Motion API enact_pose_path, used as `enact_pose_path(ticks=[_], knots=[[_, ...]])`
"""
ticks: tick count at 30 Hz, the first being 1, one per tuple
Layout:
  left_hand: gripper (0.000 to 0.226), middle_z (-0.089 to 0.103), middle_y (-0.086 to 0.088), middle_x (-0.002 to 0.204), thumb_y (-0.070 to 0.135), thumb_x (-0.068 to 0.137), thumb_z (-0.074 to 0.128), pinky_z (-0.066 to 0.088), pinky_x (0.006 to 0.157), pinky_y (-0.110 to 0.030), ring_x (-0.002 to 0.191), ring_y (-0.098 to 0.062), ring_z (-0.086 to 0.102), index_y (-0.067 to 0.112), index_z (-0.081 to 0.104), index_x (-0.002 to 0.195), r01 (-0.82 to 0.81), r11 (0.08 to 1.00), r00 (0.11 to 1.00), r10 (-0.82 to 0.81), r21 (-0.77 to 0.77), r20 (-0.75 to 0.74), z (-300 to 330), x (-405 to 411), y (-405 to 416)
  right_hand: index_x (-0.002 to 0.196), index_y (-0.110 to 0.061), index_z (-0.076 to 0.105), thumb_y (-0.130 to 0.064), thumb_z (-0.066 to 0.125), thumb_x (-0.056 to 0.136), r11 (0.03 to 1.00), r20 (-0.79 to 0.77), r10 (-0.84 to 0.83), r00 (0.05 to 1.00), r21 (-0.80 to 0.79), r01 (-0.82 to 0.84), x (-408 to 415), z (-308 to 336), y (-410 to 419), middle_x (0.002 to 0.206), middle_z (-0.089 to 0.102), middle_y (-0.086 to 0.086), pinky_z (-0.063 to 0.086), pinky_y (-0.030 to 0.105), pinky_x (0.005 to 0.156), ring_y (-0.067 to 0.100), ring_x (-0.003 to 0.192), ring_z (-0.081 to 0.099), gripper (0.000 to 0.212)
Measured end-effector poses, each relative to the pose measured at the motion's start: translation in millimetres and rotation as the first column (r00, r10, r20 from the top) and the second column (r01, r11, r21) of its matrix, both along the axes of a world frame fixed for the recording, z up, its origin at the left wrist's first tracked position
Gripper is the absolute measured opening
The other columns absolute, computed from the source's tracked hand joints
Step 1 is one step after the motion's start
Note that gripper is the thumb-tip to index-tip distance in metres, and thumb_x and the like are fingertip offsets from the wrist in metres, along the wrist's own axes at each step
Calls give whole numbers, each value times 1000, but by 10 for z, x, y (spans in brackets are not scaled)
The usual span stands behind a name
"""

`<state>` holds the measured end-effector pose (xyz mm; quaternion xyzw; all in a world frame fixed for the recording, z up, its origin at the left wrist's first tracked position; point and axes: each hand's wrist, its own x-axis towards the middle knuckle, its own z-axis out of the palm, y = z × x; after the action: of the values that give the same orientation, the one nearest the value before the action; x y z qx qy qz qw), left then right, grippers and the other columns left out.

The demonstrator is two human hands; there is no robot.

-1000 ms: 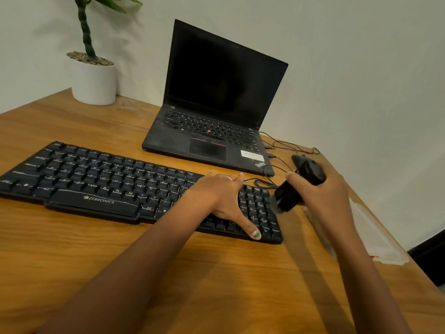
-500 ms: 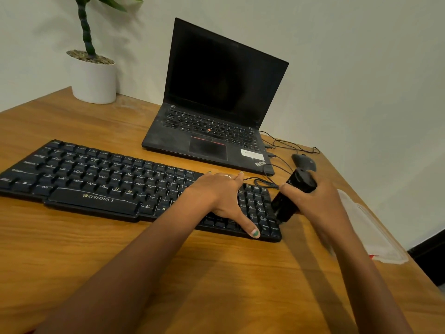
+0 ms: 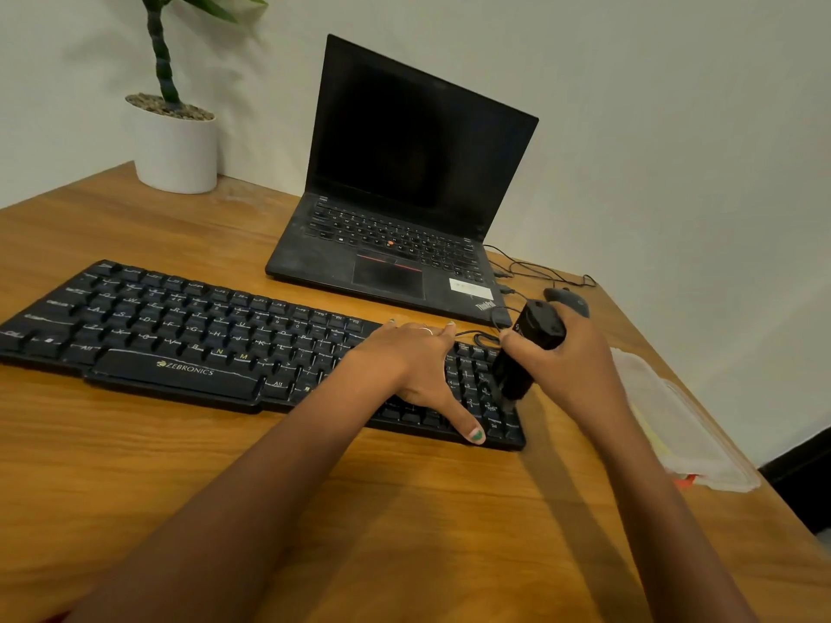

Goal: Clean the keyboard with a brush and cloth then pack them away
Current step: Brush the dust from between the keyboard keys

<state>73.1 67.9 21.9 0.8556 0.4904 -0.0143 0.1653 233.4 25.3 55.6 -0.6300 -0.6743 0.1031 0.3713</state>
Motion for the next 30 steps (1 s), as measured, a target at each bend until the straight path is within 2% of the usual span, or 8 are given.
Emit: enact_pose_path(ticks=[2,6,11,14,17,21,25,30], knots=[[131,12,-6,162,80,61,65,10,120,-47,148,-29,11,19,-3,155,7,1000,1000,-7,3,1,-9,-1,1,86,-28,50,-26,68,84,989,-61,-81,995,119,88,-36,-115,76,73,52,-19,38,12,57,-4,67,51,18],[133,12,-6,162,81,60,65,10,120,-48,148,-29,11,18,-4,155,10,1000,1000,-10,7,2,-26,-5,17,84,-26,52,-25,66,85,974,-163,-113,980,175,142,-19,-202,103,72,54,-16,40,15,58,-3,66,52,14],[134,14,-6,162,81,59,65,12,120,-48,147,-29,13,18,-3,155,7,1000,1000,-7,10,13,-45,-10,22,78,-26,53,-24,69,79,988,-90,-50,995,-152,36,116,-30,-197,79,63,-2,56,43,74,16,79,62,16],[133,13,-6,162,81,60,65,12,120,-47,148,-29,13,17,-3,155,15,1000,1000,-15,15,14,-36,-10,16,83,-27,54,-25,69,80,983,-84,23,996,-177,-37,147,4,-383,84,63,0,55,34,71,15,83,61,16],[132,13,-6,162,81,61,64,12,120,-48,147,-29,13,17,-3,155,21,1000,1000,-21,17,7,-32,0,18,77,-32,51,-25,69,82,1000,-37,-28,999,-3,28,97,-44,-318,78,59,-11,44,18,60,3,75,56,20],[134,12,-5,162,82,60,63,11,120,-50,148,-28,11,17,-4,155,25,1000,1000,-25,10,0,-41,1,29,75,-36,47,-24,69,84,985,-110,-68,992,147,84,7,-193,8,73,55,-18,42,15,60,-7,70,55,25],[134,11,-4,162,83,60,63,12,120,-49,148,-28,11,17,-4,155,25,1000,1000,-25,18,-4,-44,-2,30,82,-35,49,-26,67,84,979,-158,-69,985,177,97,-25,-234,185,77,56,-17,50,27,68,-1,74,55,21],[134,11,-5,162,83,59,63,10,120,-50,148,-28,10,17,-5,155,18,1000,1000,-18,7,4,-53,-4,41,73,-27,52,-23,68,82,995,-123,-94,988,-22,92,80,-131,-131,73,60,-6,53,41,72,10,72,57,18]])
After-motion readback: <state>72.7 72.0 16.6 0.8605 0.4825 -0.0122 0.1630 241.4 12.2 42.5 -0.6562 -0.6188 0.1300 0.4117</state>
